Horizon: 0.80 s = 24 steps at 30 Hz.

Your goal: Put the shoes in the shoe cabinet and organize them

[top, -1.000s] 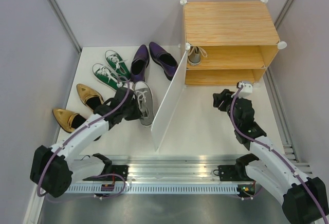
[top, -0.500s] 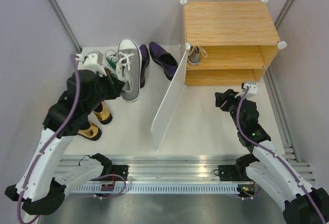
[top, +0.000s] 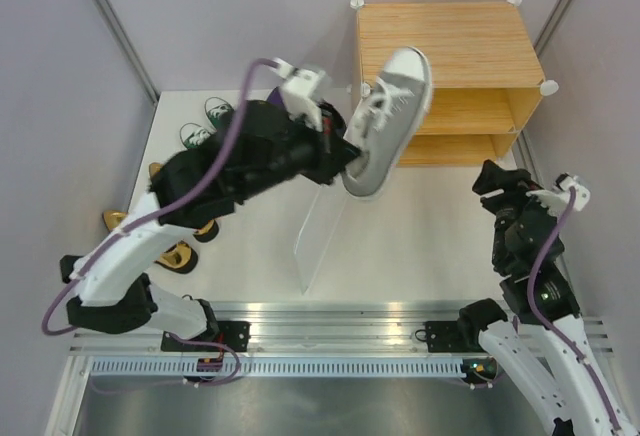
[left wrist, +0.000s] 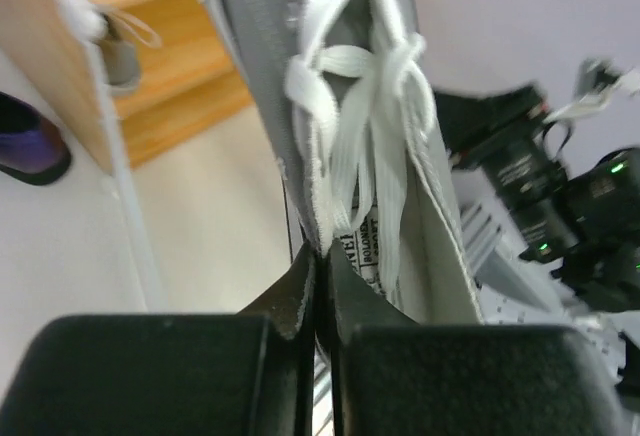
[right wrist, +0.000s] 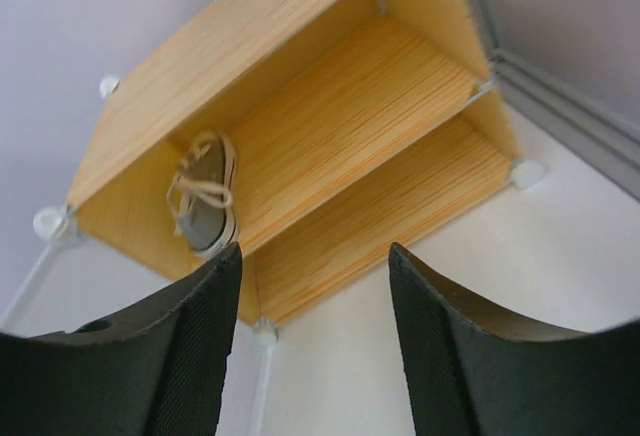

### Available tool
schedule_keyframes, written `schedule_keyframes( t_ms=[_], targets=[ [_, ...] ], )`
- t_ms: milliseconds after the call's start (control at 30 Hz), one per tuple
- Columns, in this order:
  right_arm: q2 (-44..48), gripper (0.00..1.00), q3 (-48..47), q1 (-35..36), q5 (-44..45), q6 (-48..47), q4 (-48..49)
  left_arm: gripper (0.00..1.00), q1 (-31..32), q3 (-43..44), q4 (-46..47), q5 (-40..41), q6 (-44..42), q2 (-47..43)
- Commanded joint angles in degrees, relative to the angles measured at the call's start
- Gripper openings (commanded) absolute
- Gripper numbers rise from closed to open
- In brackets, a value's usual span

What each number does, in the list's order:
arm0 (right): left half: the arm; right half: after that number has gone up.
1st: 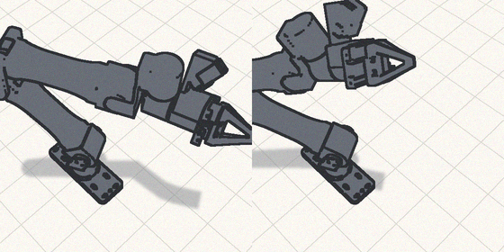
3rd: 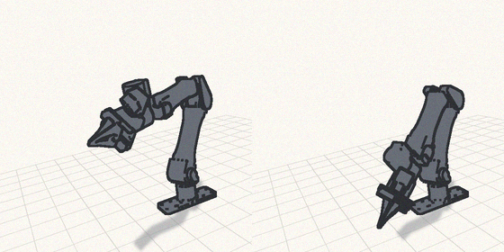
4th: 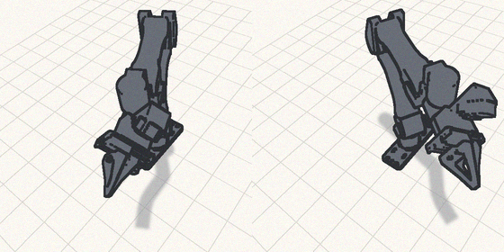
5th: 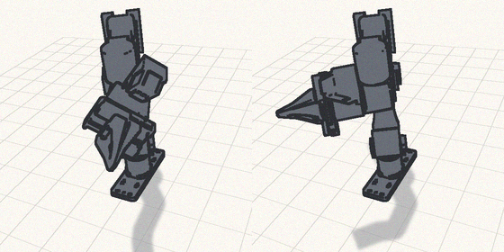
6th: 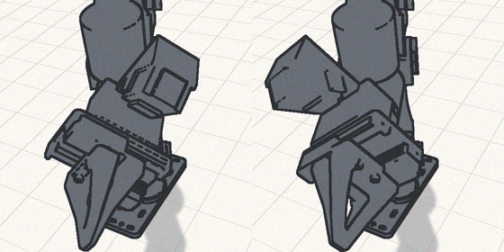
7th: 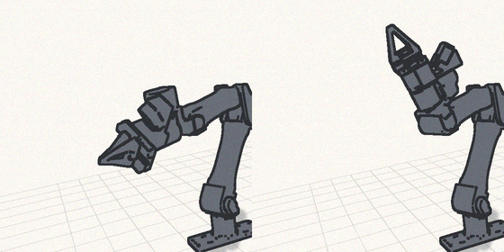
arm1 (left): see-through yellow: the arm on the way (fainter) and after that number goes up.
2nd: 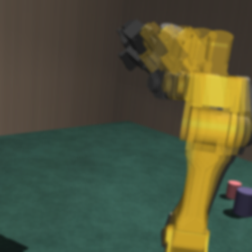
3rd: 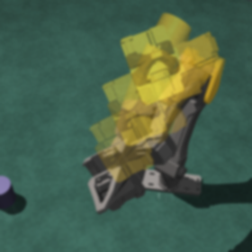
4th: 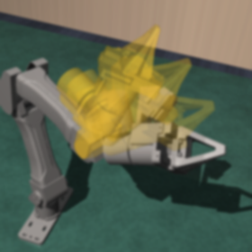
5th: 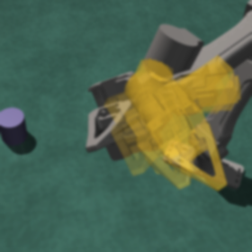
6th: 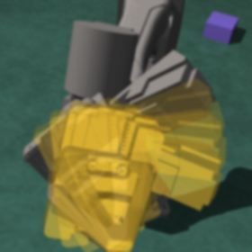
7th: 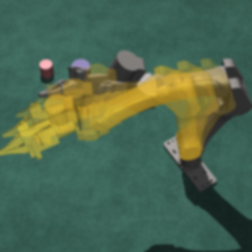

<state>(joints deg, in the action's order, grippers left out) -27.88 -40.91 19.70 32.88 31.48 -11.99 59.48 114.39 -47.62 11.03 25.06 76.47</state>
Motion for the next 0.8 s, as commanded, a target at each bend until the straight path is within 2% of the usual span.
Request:
schedule_keyframes(
  t_ms=[0, 200, 300, 400, 533, 667, 767],
  targets=[
    [4.05, 0.66, -4.18, -0.11, 17.17, 5.07, -10.75, 0.02, 8.96, 0.84, 2.35, 5.05, -1.77, 5.88],
    [11.61, 0.66, -7.78, -0.19, 28.63, 12.98, -19.2, 0.02, 12.94, -12.59, 13.4, 0.6, 5.6, 10.98],
    [13.37, 0.71, -8.75, -0.11, 30.57, 12.21, -19.92, 0.02, 12.94, -20.07, 20.27, -1.09, 10.0, 12.65],
    [12.76, 0.74, -8.75, -0.19, 28.91, 11.06, -20.0, 0.02, 12.85, -23.07, 23.96, -1.01, 12.47, 16.5],
    [11.18, 0.74, -6.74, -0.19, 24.78, 11.14, -19.83, 0.02, 11.71, -20.62, 24.68, 0.4, 13.52, 23.71],
    [8.99, 0.75, -4.28, -0.28, 21.7, 9.65, -18.07, 0.02, 8.29, -21.57, 28.27, -1.27, 18.7, 28.38],
    [7.58, 0.75, -2.95, -0.28, 20.03, 9.3, -17.81, 0.02, 7.75, -23.85, 30.92, 3.47, 20.12, 29.26]
  ],
)
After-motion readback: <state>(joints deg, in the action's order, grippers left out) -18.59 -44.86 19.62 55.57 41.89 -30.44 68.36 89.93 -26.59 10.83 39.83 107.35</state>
